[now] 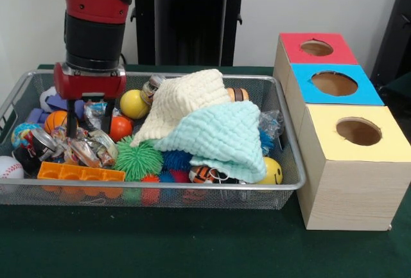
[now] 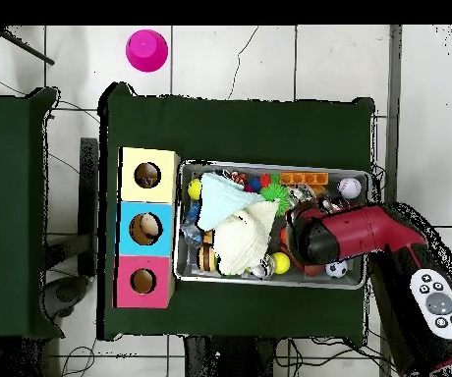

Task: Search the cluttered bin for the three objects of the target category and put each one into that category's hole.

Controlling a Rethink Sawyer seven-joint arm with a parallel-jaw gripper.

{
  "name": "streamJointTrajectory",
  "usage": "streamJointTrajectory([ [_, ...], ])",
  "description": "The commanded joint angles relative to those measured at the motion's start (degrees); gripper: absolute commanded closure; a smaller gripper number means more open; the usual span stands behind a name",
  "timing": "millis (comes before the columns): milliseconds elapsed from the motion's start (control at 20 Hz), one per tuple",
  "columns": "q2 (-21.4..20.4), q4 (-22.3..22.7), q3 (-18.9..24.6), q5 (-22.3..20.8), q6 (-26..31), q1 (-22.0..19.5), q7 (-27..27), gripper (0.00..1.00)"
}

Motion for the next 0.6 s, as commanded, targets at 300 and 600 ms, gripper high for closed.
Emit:
streamJointTrajectory([
  [300, 3.9, -2.99, -1.63, -10.44, -1.55, 1.36, -10.37, 0.0],
  [600, 3.61, -2.87, -1.33, -12.43, -0.75, 1.18, -11.8, 0.0],
])
